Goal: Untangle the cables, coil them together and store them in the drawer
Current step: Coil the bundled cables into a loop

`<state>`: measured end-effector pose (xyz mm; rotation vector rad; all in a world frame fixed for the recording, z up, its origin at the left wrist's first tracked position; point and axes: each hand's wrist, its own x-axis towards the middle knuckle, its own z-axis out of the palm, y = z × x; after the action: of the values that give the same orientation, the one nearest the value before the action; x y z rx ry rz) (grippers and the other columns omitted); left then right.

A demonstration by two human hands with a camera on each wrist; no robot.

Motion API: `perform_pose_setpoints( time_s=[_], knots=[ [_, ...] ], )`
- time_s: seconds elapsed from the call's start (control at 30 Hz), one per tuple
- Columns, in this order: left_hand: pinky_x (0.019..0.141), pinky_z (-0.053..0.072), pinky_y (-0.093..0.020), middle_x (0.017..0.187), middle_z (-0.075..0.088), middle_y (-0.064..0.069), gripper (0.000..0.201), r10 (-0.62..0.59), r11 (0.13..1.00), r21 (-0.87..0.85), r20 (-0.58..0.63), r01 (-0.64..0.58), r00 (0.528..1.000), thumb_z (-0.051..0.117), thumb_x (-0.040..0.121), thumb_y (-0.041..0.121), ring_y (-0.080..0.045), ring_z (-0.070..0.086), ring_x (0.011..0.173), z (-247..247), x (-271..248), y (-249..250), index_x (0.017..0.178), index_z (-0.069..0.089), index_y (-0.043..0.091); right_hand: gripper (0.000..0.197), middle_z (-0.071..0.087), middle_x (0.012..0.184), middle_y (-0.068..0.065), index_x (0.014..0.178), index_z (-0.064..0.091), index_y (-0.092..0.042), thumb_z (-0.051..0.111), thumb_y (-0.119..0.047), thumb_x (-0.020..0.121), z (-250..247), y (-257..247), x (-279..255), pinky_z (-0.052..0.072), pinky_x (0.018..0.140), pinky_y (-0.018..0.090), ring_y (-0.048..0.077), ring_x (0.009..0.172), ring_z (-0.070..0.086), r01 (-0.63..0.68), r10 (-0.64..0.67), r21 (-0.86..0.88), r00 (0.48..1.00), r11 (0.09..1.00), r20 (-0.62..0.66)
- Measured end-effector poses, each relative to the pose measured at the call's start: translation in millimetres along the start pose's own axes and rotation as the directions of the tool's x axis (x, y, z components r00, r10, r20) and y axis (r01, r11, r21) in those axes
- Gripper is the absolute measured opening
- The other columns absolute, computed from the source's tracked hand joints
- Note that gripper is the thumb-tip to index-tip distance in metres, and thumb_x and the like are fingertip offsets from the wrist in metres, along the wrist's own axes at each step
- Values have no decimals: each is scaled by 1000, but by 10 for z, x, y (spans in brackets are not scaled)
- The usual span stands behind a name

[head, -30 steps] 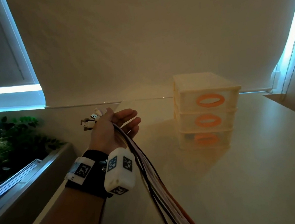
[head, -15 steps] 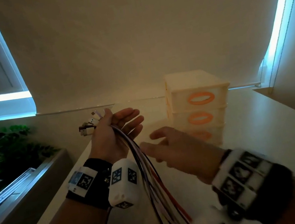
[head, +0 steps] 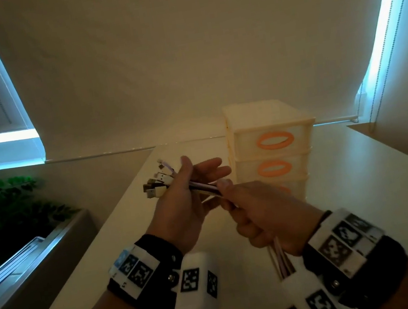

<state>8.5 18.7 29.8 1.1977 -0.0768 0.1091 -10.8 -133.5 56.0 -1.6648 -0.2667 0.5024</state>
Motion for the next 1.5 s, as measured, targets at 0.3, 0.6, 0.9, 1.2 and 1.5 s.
perform_pose_setpoints(
  time_s=[0.3, 0.6, 0.9, 1.2, 1.5],
  knots=[
    [99, 51, -52, 133, 65, -14, 73, -173, 973, 202, 336, 109, 926, 83, 75, 30, -38, 63, 119, -44, -45, -158, 139, 51, 18, 41, 28, 52, -5, 72, 45, -20, 41, -47, 102, -685, -419, -415, 14, 39, 16, 9, 40, 20, 106, -138, -219, 981, 970, -139],
    [101, 46, -47, 123, 69, -12, 66, 188, 979, 50, 163, -198, 969, 68, 83, 60, -36, 58, 127, -108, -4, 192, 132, 61, 16, 42, 45, 46, -9, 65, 52, -21, 51, -45, 99, -959, -670, -685, 28, 38, 20, 8, 37, 35, -44, 21, -835, 999, 549, -39],
    [83, 59, -57, 70, 68, -12, 19, -325, 902, 429, 629, 33, 706, 66, 94, 24, -33, 67, 67, 369, -474, -100, 104, 70, 7, 48, 50, 55, 1, 86, 64, -10, 44, -51, 100, -470, -752, -604, 37, 36, 15, 5, 34, 43, 135, 38, -956, 988, 261, 150],
    [39, 28, -18, 50, 28, 4, 37, -356, 907, 56, 630, 417, 691, 66, 94, 38, -7, 29, 36, 409, -459, -68, 69, 51, 16, 45, 41, 50, 0, 77, 63, -13, 52, -52, 95, -656, -532, -454, 29, 38, 20, 10, 38, 32, 152, -150, -807, 985, 570, 79],
    [38, 28, -15, 49, 30, 4, 39, -311, 881, -36, 708, 472, 634, 58, 101, 36, -5, 33, 35, 418, -478, -126, 78, 53, 6, 47, 40, 47, -6, 87, 61, -6, 61, -53, 87, -692, -479, -334, 26, 40, 22, 9, 39, 31, 209, -172, -627, 978, 750, 121]
  ],
)
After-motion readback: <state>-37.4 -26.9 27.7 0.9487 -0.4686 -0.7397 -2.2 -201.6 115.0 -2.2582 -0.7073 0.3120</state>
